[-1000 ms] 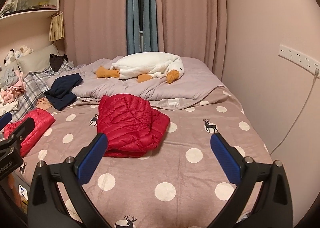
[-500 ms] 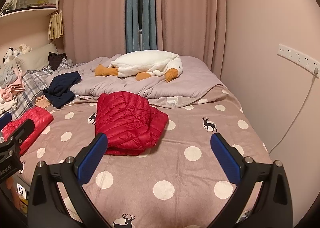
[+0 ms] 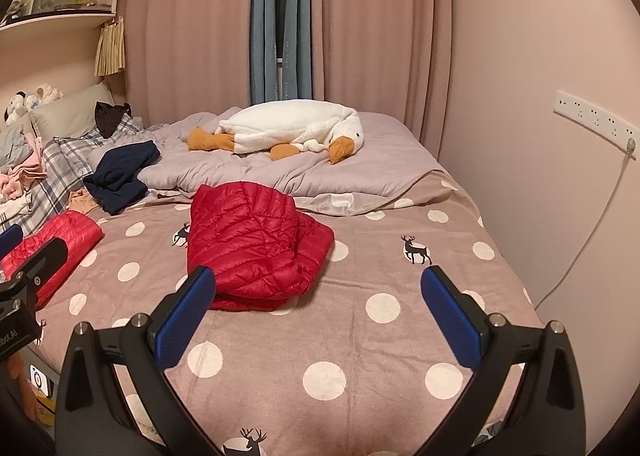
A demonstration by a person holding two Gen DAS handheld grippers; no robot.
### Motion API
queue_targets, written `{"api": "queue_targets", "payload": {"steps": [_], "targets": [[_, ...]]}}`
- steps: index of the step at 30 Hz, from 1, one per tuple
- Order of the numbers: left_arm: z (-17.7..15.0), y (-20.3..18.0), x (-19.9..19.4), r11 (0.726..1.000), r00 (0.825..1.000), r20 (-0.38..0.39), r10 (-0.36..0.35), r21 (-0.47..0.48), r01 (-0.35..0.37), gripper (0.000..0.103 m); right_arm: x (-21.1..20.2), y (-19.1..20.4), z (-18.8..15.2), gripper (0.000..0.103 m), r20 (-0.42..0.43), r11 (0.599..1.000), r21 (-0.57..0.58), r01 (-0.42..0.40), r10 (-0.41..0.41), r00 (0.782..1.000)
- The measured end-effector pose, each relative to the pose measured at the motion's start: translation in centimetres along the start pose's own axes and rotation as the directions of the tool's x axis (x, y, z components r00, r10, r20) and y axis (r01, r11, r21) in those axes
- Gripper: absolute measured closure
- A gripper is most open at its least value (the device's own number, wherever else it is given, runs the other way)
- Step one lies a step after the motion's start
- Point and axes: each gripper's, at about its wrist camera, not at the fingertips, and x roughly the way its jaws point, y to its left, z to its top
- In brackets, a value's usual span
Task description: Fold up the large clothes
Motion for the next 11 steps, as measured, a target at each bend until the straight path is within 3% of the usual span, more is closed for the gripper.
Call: {"api": "queue_targets", "payload": {"steps": [11], "targets": [[-0.08,0.14,0.5,1.0,1.0,-0.011,-0.012,-0.021,0.012,0.0,0.78,0.26,-0.16,0.0,-0.01,1.0,-0.005,-0.008,0.008,1.0]]}}
